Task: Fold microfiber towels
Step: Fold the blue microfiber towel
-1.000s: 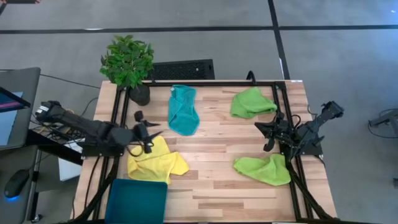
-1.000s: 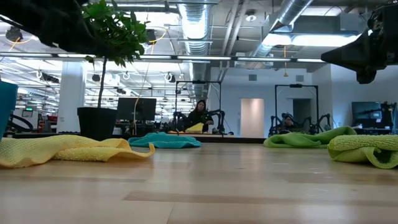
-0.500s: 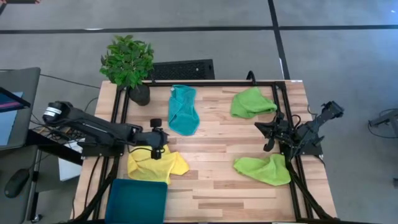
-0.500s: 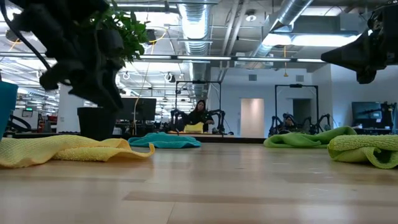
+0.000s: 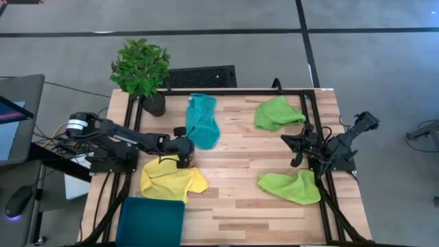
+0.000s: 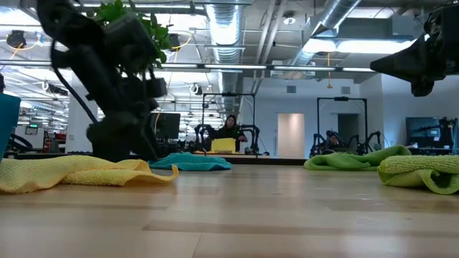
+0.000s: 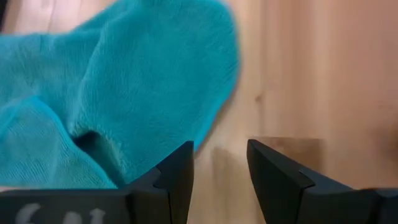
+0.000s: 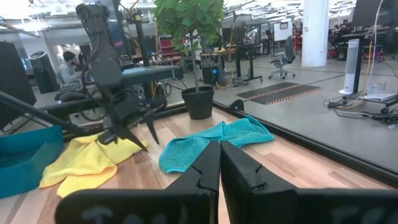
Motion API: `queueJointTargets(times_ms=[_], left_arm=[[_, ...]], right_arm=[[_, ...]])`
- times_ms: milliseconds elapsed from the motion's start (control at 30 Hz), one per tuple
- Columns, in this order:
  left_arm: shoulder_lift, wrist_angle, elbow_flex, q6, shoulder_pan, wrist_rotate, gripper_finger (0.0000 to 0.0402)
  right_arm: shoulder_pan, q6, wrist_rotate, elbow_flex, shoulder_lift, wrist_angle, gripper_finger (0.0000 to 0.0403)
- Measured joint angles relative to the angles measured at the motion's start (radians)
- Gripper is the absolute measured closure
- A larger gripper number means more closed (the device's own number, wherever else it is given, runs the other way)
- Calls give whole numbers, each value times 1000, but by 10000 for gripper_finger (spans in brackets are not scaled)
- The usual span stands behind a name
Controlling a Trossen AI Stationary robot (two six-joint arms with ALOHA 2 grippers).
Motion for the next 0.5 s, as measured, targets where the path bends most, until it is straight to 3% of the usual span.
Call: queueJointTargets(times_ms=[333,500], left_arm=[[109,-100,173,-61,87,-51,259],[101,-127,238,-197,139,-222,259]], right_arm=[[0,-14,0,0,0,0,367],[0,-86,0,0,-1,1,367]])
